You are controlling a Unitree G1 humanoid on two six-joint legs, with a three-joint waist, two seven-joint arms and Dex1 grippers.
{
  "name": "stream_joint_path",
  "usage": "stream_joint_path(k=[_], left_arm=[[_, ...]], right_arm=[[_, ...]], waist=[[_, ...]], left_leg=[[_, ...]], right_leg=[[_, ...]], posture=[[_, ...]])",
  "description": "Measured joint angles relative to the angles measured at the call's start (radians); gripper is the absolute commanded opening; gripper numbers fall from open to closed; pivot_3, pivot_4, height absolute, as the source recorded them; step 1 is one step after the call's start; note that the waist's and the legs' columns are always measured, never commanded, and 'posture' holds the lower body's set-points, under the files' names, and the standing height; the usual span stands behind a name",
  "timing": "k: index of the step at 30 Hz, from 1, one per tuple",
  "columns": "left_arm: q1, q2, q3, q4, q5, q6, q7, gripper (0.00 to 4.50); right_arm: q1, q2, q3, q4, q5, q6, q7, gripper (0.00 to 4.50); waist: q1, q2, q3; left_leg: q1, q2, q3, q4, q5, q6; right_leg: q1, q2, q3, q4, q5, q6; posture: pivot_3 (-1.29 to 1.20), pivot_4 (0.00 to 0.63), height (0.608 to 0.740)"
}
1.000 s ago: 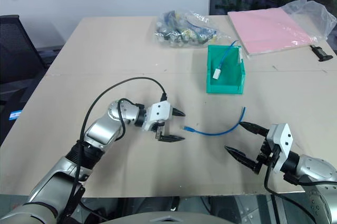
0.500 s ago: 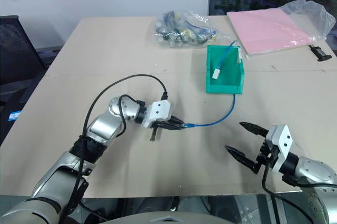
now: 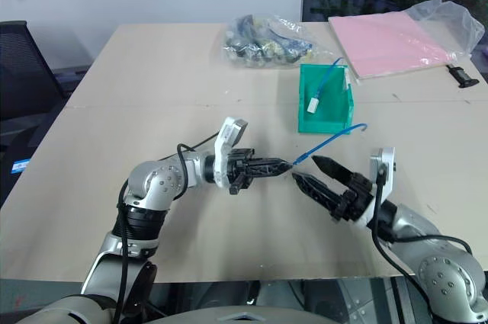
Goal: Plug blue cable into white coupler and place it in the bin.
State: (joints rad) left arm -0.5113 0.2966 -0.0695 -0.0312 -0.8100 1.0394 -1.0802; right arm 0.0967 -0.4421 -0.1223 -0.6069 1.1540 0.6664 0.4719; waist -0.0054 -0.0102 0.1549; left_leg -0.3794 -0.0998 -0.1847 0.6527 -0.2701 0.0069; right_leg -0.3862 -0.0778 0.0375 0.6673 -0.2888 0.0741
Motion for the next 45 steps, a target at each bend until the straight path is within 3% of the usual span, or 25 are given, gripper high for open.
stream_joint_path(k=[6, 7, 12, 16, 18, 25, 26, 27, 29, 34, 37, 41, 45], left_arm=[[0.000, -0.014, 0.013, 0.000, -0.036, 0.023, 0.038, 0.03], [0.000, -0.014, 0.014, 0.000, -0.038, 0.023, 0.039, 0.00], [0.000, -0.014, 0.014, 0.000, -0.039, 0.023, 0.044, 0.00], [0.000, -0.018, 0.013, 0.000, -0.058, 0.023, 0.041, 0.00], [0.005, -0.016, 0.014, -0.004, -0.069, 0.023, 0.034, 0.00], [0.012, -0.011, 0.008, -0.004, -0.074, 0.011, 0.029, 0.00], [0.014, -0.010, 0.006, -0.004, -0.074, 0.006, 0.026, 0.95], [0.018, -0.004, 0.001, -0.005, -0.073, 0.003, 0.022, 1.15], [0.035, 0.010, -0.006, -0.022, -0.074, 0.002, 0.017, 2.24], [0.114, 0.040, 0.023, -0.166, -0.100, 0.002, 0.067, 4.31], [0.204, 0.091, 0.049, -0.315, -0.121, -0.003, 0.102, 4.31], [0.361, 0.082, 0.141, -0.549, -0.120, -0.064, 0.283, 4.31], [0.504, 0.069, 0.208, -0.762, 0.015, -0.205, 0.512, 4.31]], right_arm=[[-0.038, 0.051, 0.030, 0.018, 0.072, 0.026, -0.059, 4.50], [-0.039, 0.059, 0.030, 0.021, 0.089, 0.028, -0.067, 3.99], [-0.045, 0.061, 0.030, 0.021, 0.142, 0.034, -0.078, 2.40], [-0.036, 0.055, 0.025, 0.034, 0.152, 0.034, -0.090, 0.64], [-0.034, 0.056, 0.018, 0.039, 0.180, 0.031, -0.092, 0.05], [-0.032, 0.050, 0.020, 0.039, 0.190, 0.032, -0.092, 0.05], [-0.032, 0.048, 0.022, 0.039, 0.190, 0.032, -0.092, 0.00], [-0.032, 0.046, 0.026, 0.039, 0.188, 0.033, -0.092, 0.00], [-0.035, 0.046, 0.037, 0.038, 0.185, 0.034, -0.096, 0.00], [-0.044, 0.046, 0.026, 0.041, 0.173, 0.026, -0.108, 0.00], [-0.047, 0.049, 0.018, 0.049, 0.160, 0.015, -0.108, 0.00], [-0.066, 0.061, 0.002, 0.086, 0.114, -0.018, -0.106, 0.00], [-0.125, 0.069, 0.006, 0.141, 0.038, -0.045, -0.062, 0.00]], waist=[[-0.006, 0.000, 0.000], [-0.006, 0.000, 0.000], [-0.006, 0.000, 0.000], [-0.006, 0.000, 0.000], [-0.007, 0.000, 0.000], [-0.007, 0.000, 0.000], [-0.007, 0.000, 0.000], [-0.007, 0.000, 0.000], [-0.009, 0.000, 0.000], [-0.011, 0.000, 0.000], [-0.012, 0.001, 0.000], [-0.007, 0.001, 0.000], [-0.002, 0.000, -0.001]], left_leg=[[-0.001, 0.000, 0.002, 0.000, 0.000, 0.000], [-0.001, 0.000, 0.002, 0.000, 0.000, 0.000], [-0.001, 0.000, 0.002, 0.000, 0.000, 0.000], [-0.001, 0.000, 0.002, 0.000, 0.000, 0.000], [-0.001, 0.000, 0.003, 0.000, 0.000, 0.000], [-0.001, 0.000, 0.003, 0.000, 0.000, 0.000], [0.000, 0.000, 0.003, 0.000, 0.000, 0.000], [0.000, 0.000, 0.003, 0.000, 0.000, 0.000], [-0.001, 0.000, 0.003, 0.000, 0.000, 0.000], [-0.001, 0.000, 0.004, -0.001, 0.000, 0.000], [-0.001, 0.000, 0.005, -0.002, 0.000, 0.000], [-0.002, 0.000, 0.007, -0.002, 0.000, 0.000], [0.000, 0.000, 0.010, -0.001, 0.000, 0.000]], right_leg=[[-0.002, 0.000, 0.001, -0.001, 0.000, 0.000], [-0.002, 0.000, 0.001, 0.000, 0.000, 0.000], [-0.002, 0.000, 0.001, 0.001, 0.000, 0.000], [-0.002, 0.000, 0.002, 0.001, 0.000, 0.000], [-0.002, 0.000, 0.002, 0.001, 0.000, 0.000], [-0.002, 0.000, 0.002, 0.001, 0.000, 0.000], [-0.002, 0.000, 0.002, 0.001, 0.000, 0.000], [-0.003, 0.000, 0.002, 0.001, 0.000, 0.000], [-0.003, 0.000, 0.003, 0.001, 0.000, 0.000], [-0.005, 0.000, 0.004, 0.002, 0.000, 0.000], [-0.007, 0.000, 0.006, 0.003, 0.000, 0.000], [-0.007, 0.000, 0.007, 0.003, 0.000, 0.000], [-0.006, 0.000, 0.008, 0.005, 0.000, 0.000]], posture=[[0.00, 0.150, 0.740], [0.00, 0.150, 0.740], [0.00, 0.150, 0.740], [0.00, 0.150, 0.740], [0.00, 0.150, 0.740], [0.00, 0.150, 0.740], [0.00, 0.150, 0.740], [0.00, 0.150, 0.740], [0.00, 0.150, 0.740], [0.00, 0.150, 0.740], [0.00, 0.150, 0.740], [0.00, 0.150, 0.740], [0.00, 0.150, 0.740]])
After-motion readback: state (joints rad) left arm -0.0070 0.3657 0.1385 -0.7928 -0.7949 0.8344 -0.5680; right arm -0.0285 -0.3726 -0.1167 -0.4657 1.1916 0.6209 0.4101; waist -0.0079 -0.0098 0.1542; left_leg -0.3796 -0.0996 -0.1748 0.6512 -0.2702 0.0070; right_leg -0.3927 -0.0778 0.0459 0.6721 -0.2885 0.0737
